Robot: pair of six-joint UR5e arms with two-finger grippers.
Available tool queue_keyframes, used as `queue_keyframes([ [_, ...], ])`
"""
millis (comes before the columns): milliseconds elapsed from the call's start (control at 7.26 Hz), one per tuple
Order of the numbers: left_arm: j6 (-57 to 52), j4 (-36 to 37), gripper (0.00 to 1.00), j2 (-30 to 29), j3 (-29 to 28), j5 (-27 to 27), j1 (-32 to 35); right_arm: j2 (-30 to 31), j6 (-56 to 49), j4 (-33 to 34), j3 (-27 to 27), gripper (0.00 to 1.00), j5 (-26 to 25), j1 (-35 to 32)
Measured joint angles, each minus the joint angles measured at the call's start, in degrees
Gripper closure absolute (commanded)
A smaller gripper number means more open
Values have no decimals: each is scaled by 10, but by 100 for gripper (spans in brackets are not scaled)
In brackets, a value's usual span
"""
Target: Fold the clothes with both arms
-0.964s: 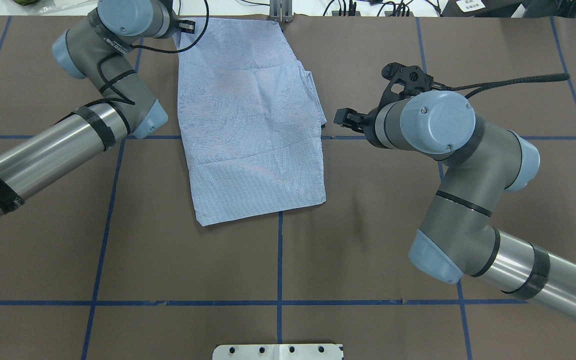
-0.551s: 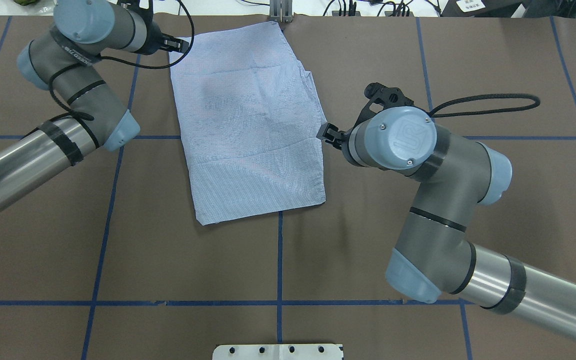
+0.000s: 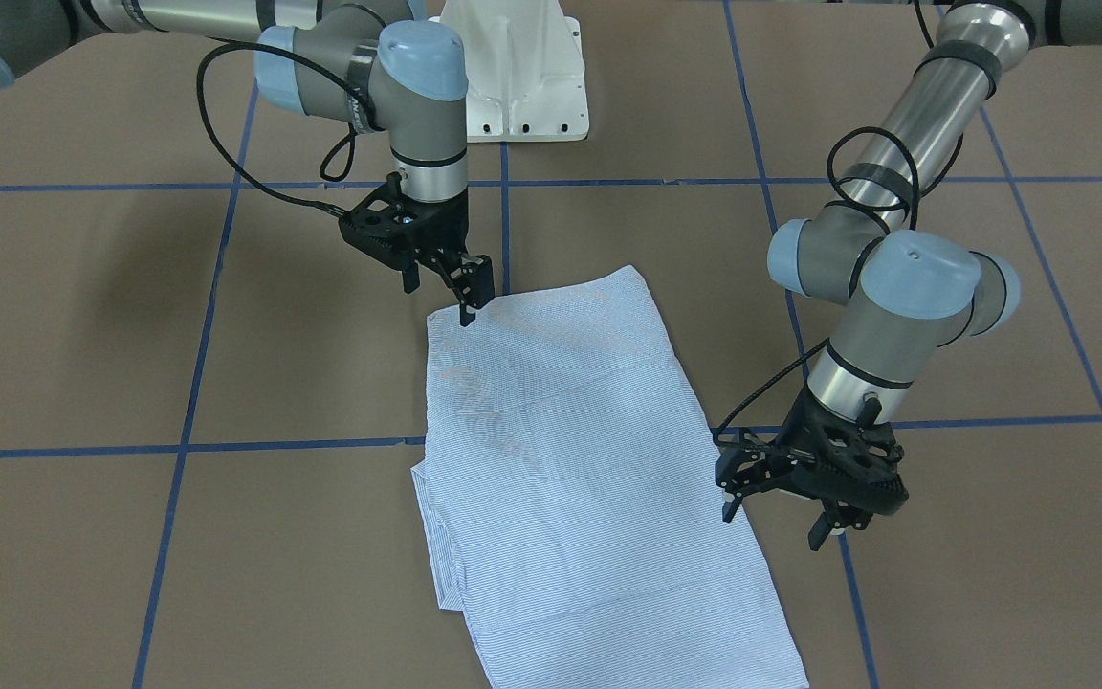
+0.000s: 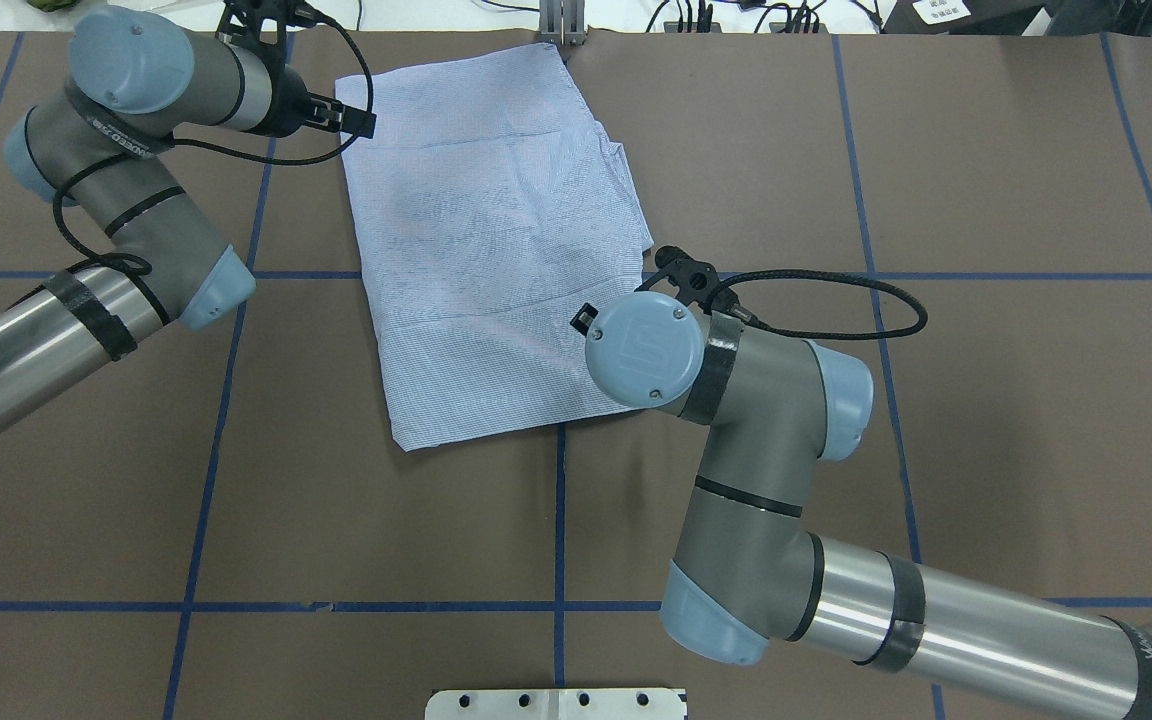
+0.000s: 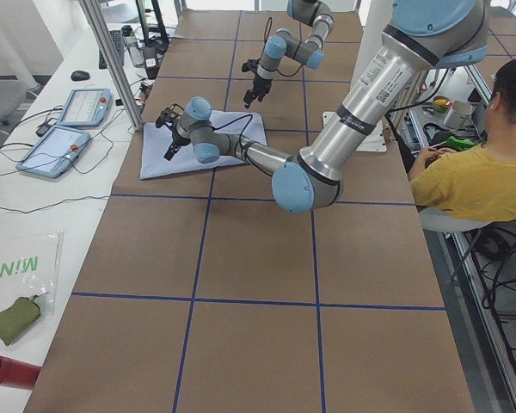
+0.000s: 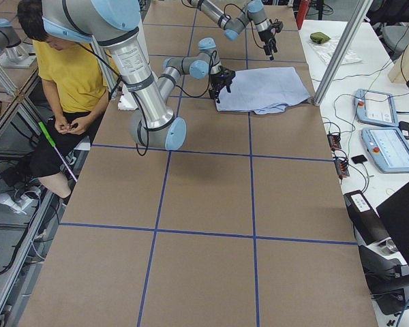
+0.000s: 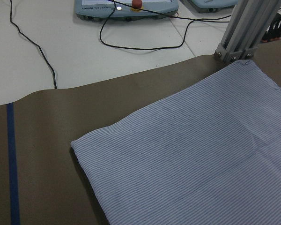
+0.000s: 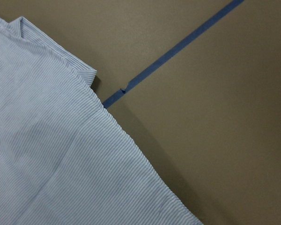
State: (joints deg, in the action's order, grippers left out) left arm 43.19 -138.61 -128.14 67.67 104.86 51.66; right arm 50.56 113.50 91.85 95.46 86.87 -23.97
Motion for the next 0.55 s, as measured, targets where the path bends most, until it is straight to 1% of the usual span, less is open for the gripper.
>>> queue_keyframes([
  [551,1,0,0,19,22,0,-3,-19,37,-6,-60,9,-22,17],
])
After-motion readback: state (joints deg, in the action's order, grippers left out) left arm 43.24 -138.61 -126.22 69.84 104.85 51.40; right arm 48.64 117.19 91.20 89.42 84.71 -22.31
